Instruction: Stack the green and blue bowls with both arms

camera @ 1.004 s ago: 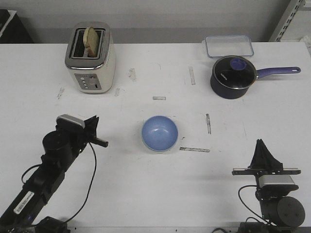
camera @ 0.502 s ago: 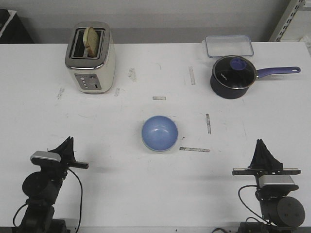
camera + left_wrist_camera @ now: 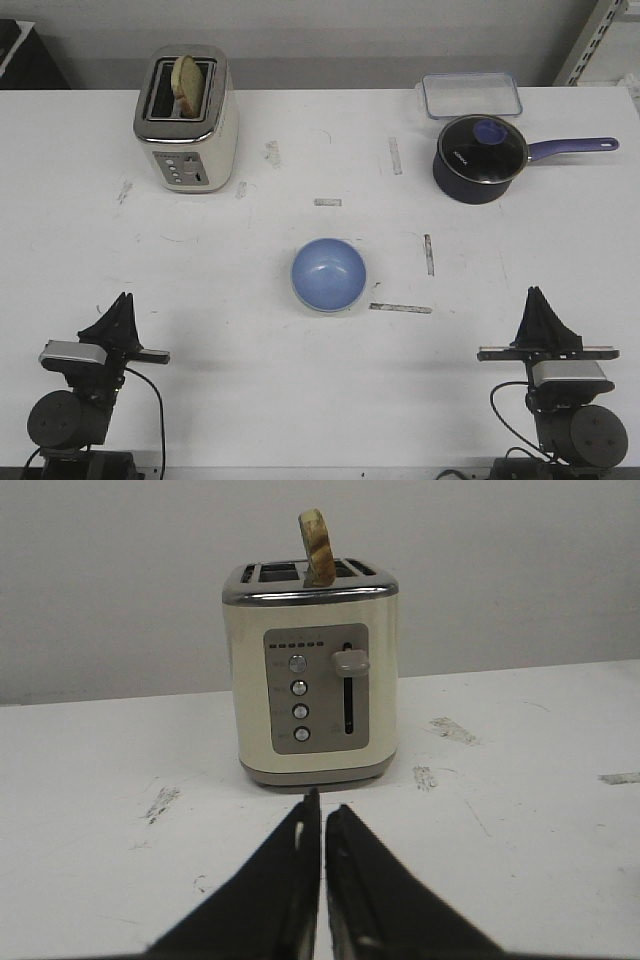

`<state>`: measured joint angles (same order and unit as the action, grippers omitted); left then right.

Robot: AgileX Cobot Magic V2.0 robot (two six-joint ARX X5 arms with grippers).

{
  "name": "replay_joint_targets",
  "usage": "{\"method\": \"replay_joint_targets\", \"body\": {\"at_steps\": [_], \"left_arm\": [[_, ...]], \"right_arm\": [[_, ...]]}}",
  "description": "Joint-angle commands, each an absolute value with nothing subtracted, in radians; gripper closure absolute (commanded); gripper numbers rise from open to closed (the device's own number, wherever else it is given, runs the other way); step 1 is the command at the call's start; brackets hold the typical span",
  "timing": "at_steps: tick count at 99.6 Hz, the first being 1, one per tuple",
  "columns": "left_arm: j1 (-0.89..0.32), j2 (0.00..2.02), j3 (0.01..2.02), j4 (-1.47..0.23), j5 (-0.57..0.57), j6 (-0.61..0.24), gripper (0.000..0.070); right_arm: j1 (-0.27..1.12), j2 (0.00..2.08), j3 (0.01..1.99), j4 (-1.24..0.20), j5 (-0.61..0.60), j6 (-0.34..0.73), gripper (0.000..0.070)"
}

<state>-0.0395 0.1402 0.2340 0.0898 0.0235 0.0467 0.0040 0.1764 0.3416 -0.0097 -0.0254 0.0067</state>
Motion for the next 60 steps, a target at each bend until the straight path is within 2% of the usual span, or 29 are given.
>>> {"method": "replay_joint_targets", "body": {"at_steps": [1, 30, 60], "left_arm": [[-0.039, 0.137, 0.238, 0.099, 0.022, 0.060, 0.0699], [-0.039, 0.124, 0.218, 0.106, 0.013, 0.064, 0.0699], [-0.039, 0.020, 0.126, 0.104, -0.035, 0.064, 0.0699]], "right_arm": [[0.004, 0.176, 0.348, 0.004, -0.025, 0.003, 0.0700], [0.004, 0.176, 0.348, 0.004, -0.025, 0.003, 0.0700], [0.004, 0.176, 0.348, 0.004, -0.025, 0.003, 0.0700]]}}
